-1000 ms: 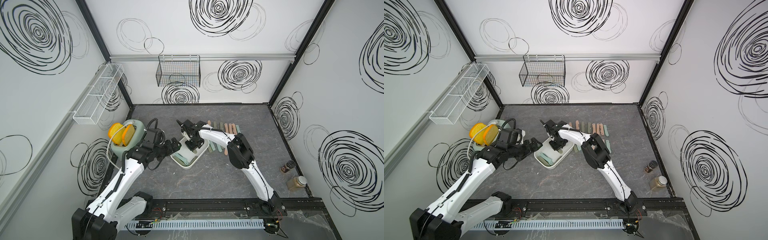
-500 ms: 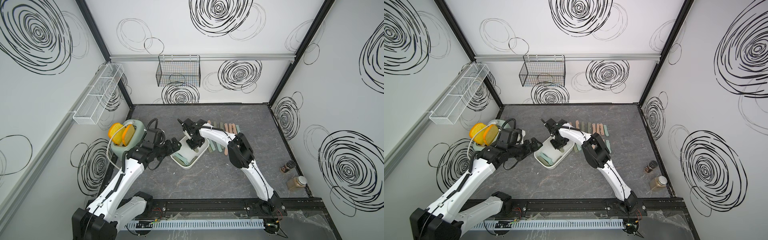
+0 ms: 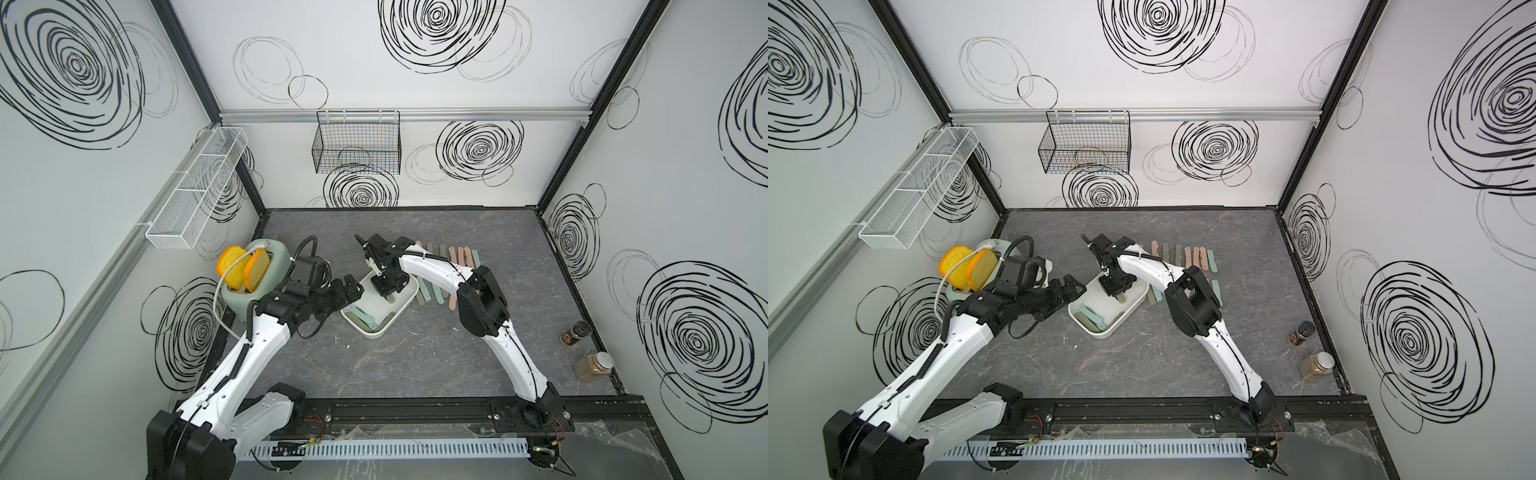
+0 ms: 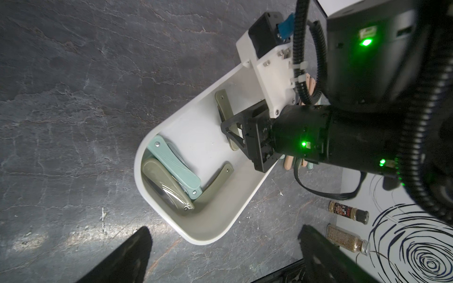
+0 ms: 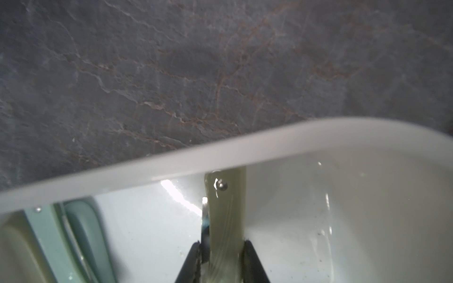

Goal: Take the fruit knife out of the storage box
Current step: Pick up the fruit knife from the storage box.

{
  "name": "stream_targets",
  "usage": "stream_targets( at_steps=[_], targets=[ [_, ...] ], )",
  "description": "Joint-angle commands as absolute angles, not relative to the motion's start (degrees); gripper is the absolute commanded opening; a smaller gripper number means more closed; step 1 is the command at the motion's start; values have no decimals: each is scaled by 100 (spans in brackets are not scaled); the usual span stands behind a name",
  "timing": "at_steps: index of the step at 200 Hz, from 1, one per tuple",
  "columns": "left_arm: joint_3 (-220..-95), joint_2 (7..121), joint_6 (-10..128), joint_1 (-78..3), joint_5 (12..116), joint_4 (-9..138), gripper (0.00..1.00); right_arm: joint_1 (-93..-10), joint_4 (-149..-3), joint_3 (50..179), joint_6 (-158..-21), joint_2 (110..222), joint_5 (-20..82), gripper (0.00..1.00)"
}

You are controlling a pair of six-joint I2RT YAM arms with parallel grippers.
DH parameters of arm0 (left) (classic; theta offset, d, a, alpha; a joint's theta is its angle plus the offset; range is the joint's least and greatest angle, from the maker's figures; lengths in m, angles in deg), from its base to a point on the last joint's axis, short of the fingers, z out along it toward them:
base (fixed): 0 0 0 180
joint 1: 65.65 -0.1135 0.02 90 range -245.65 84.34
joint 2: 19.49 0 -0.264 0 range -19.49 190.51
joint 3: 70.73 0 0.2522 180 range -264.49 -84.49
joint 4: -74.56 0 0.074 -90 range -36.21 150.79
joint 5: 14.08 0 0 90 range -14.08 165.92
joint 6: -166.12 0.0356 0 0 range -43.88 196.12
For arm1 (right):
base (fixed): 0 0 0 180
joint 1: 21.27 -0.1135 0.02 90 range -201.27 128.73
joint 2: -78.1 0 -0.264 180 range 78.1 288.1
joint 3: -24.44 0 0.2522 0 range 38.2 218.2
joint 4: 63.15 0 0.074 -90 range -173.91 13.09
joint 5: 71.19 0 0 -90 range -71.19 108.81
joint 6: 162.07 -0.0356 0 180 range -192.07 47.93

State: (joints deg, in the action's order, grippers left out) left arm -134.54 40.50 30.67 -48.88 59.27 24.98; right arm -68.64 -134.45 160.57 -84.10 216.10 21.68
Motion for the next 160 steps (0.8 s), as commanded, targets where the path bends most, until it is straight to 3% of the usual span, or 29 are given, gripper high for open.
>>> stream_targets(
  at_steps=[1,96,160],
  targets=[
    [-13560,4138,3104,-4816,5920,2738,98,-6795,-13650,16248,-8507,21182,2250,21],
    [-13935,4562,3202,-4183,6335,2880,98,-6505,-13774,16063,-8874,20472,2248,21],
    [-14157,4968,3609,-3523,6822,3096,98,-6298,-13786,14767,-9576,19448,2128,22]
  ],
)
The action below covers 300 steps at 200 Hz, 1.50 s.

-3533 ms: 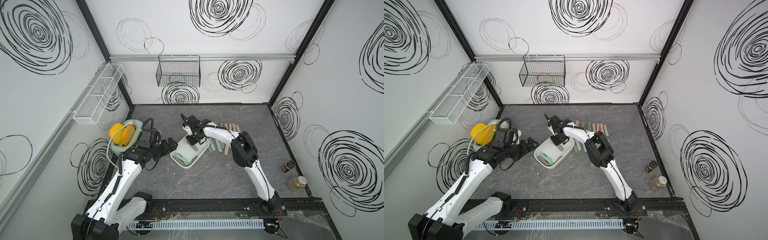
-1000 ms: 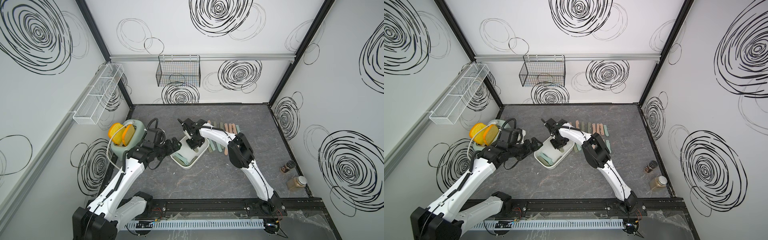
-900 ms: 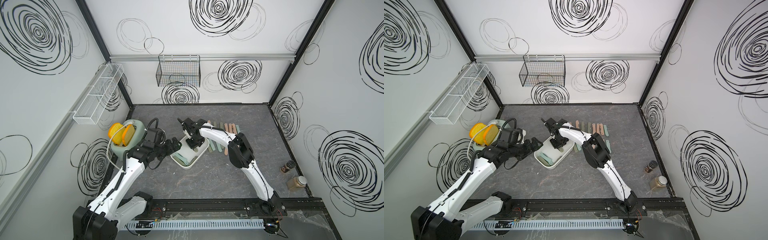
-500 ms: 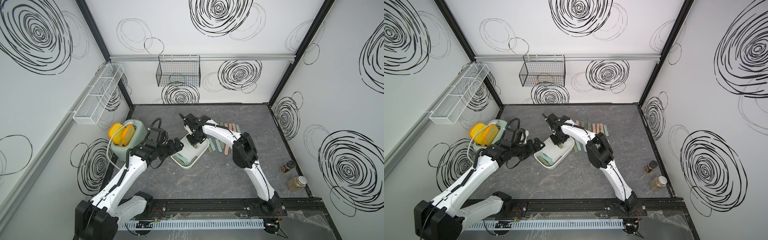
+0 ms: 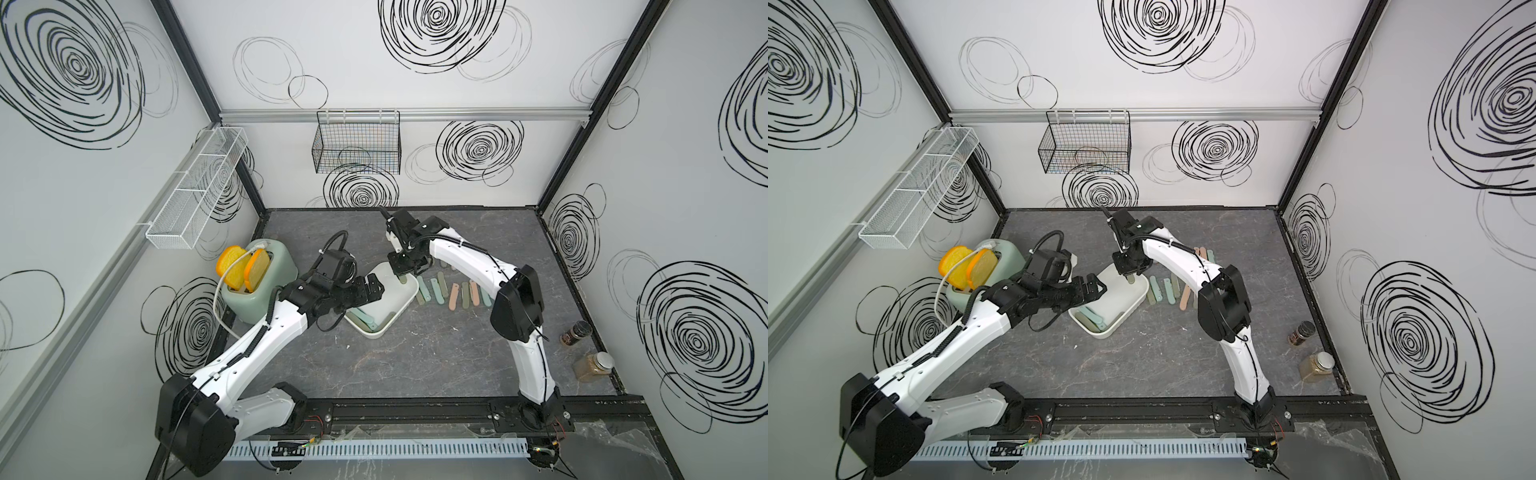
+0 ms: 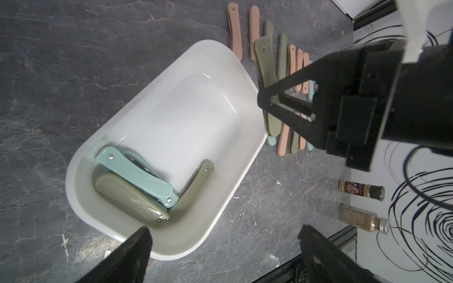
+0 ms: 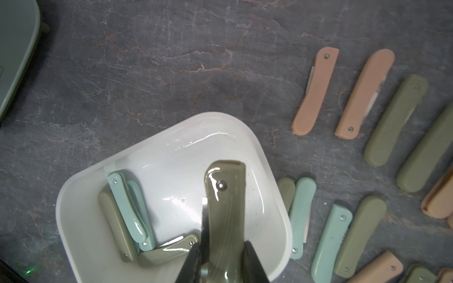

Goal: Take the fruit knife out of the storage box
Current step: Pick up the fruit knife from the storage box, then place the fruit knife at the center of the board.

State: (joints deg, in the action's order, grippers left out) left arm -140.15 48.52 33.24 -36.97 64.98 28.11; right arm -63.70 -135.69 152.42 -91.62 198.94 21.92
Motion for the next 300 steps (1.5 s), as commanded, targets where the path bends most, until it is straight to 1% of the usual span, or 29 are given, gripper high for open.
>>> stream_targets(
  at_steps=[1,37,69,106,122,159,176,232,267,300],
  targets=[
    [-14155,4972,3615,-3515,6825,3107,98,-6291,-13779,14734,-9582,19421,2132,22],
    [-14093,5107,3899,-3179,7062,3327,98,-6137,-13411,13445,-9907,18613,2305,22],
    [-14213,5351,4217,-2749,7460,3151,98,-6093,-12928,12182,-10111,17975,2474,22],
    [-14234,5459,4315,-2381,7691,3039,98,-6035,-12252,11047,-10293,17728,2740,21],
    [-14233,5454,4355,-2328,7737,2978,98,-6006,-11958,10751,-10343,17747,2841,19],
    [-14265,5439,4507,-2312,7824,2772,98,-5968,-11599,10491,-10347,17983,3002,17],
    [-14259,5439,4552,-2314,7842,2707,98,-5951,-11518,10441,-10319,18122,3036,19],
    [-14285,5483,4520,-2342,7830,2611,98,-5913,-11326,10242,-10292,18318,3136,29],
    [-14385,5494,4456,-2462,7785,2556,98,-5889,-11447,10292,-10232,18221,3053,42],
    [-14501,5371,4215,-2729,7675,2460,98,-5908,-11803,10619,-10104,17842,2834,44]
  ],
)
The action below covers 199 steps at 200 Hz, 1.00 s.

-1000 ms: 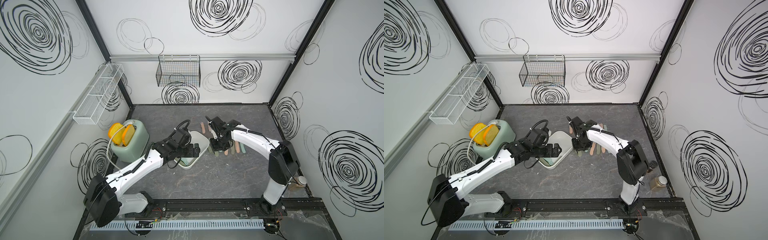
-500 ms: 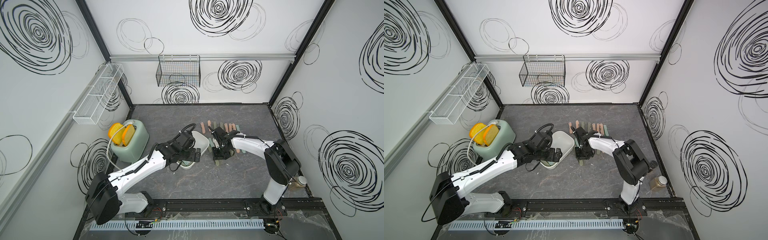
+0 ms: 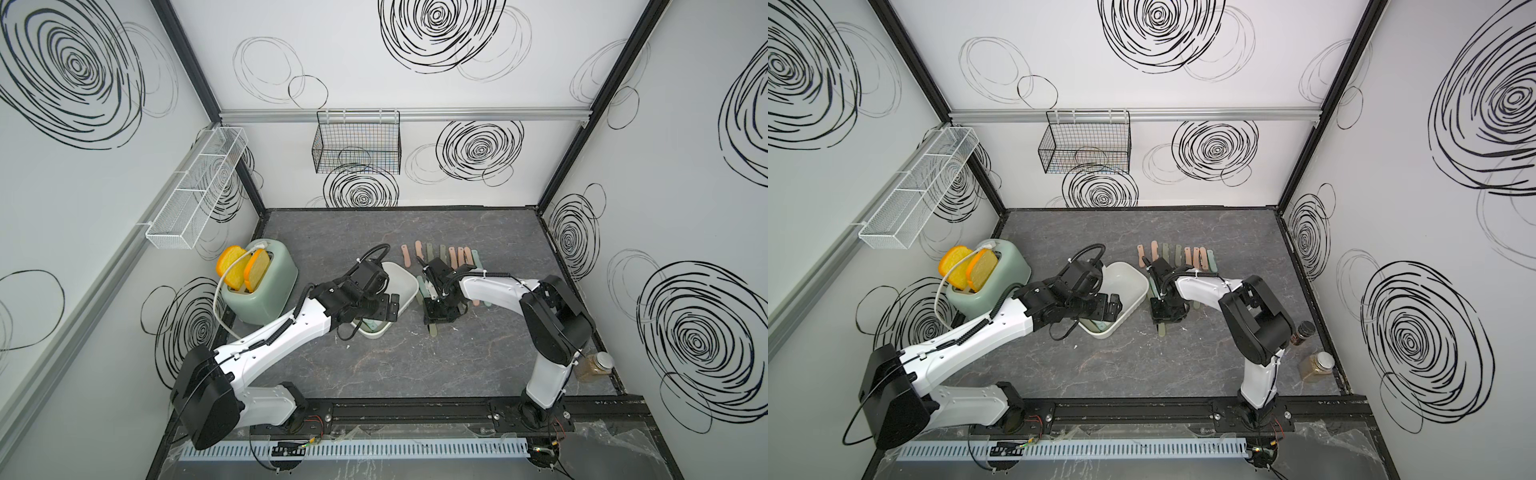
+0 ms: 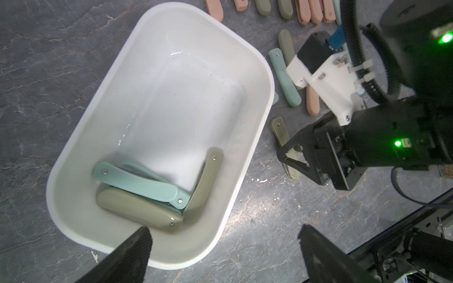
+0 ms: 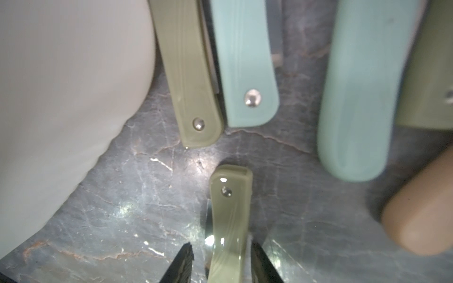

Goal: Take the fruit knife out of the storage box
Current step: Place the fruit knife at the center of the board, then pick up the fruit knife from the storage box.

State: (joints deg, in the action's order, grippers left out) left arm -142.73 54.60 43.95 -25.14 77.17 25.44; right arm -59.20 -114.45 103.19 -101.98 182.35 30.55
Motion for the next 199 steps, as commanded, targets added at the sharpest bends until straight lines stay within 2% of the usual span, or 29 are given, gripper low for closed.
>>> stream_targets(
  at_steps=[1,59,143,199],
  targets=[
    [-14507,5363,4195,-2740,7668,2455,98,-5907,-11812,10638,-10101,17827,2823,44],
    [-14181,4755,3125,-3315,7447,2283,98,-6209,-11848,11655,-9220,17601,2797,48],
    [-13603,3762,2874,-4014,7328,1622,98,-6913,-11818,13385,-8249,19331,2991,48],
    [-13477,3580,2835,-4096,7168,1163,98,-7280,-11681,13839,-7902,20030,3140,50]
  ],
)
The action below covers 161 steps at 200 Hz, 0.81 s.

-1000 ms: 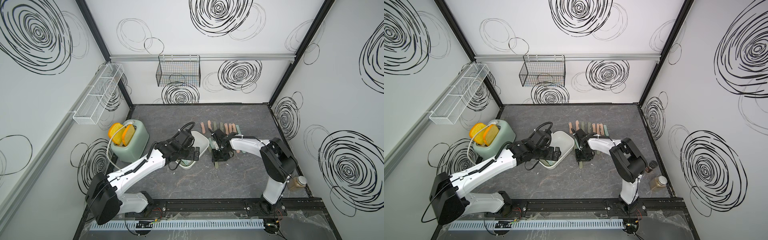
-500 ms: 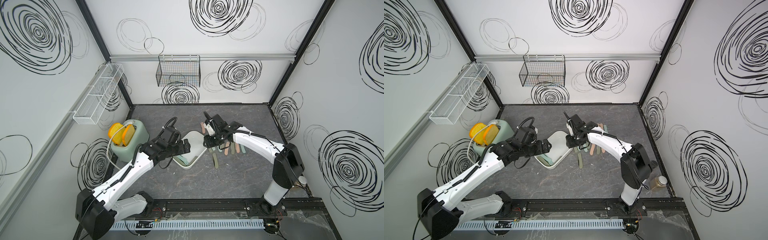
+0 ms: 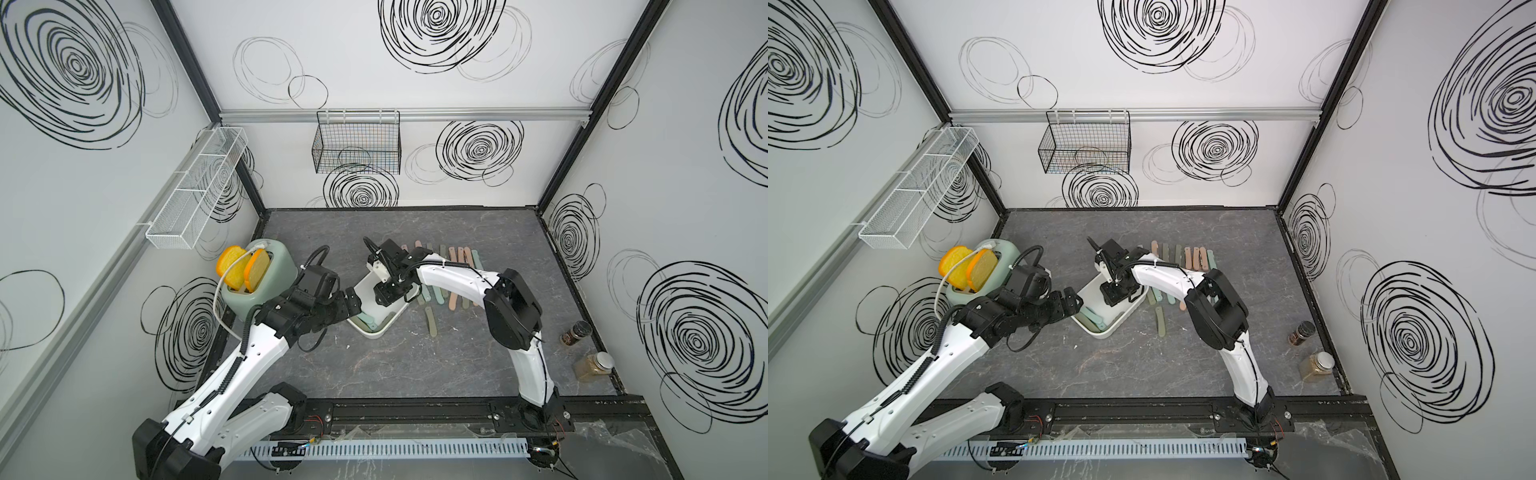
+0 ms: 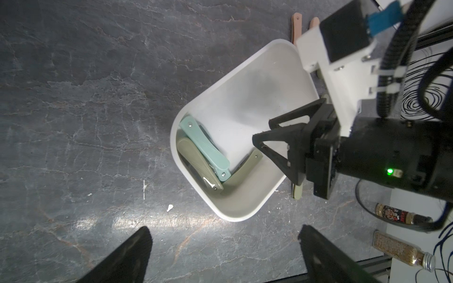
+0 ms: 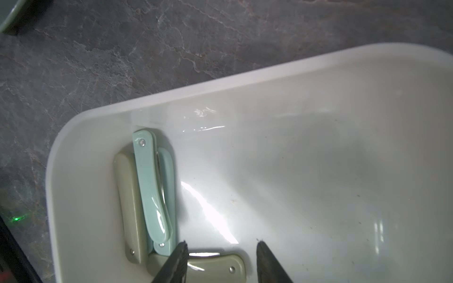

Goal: Take the fruit knife out of the storage box
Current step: Pick up the fruit knife from the storage box.

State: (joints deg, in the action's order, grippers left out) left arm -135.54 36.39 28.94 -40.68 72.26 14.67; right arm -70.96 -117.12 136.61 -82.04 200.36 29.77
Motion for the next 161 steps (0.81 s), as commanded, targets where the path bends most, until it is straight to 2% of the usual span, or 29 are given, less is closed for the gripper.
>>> stream_targets(
  at_steps=[1,64,102,161],
  targets=[
    [-13481,3580,2837,-4091,7165,1151,98,-7287,-11672,13835,-7897,20029,3152,50],
    [-13441,3699,2913,-4138,7064,1160,98,-7639,-11470,13720,-7962,20001,3562,53],
    [-13556,4004,3102,-4157,7029,1201,98,-7674,-11517,13882,-7978,20410,3501,53],
    [-13351,3811,3172,-4391,6832,1185,98,-7670,-11707,14500,-7943,21053,3353,48]
  ],
)
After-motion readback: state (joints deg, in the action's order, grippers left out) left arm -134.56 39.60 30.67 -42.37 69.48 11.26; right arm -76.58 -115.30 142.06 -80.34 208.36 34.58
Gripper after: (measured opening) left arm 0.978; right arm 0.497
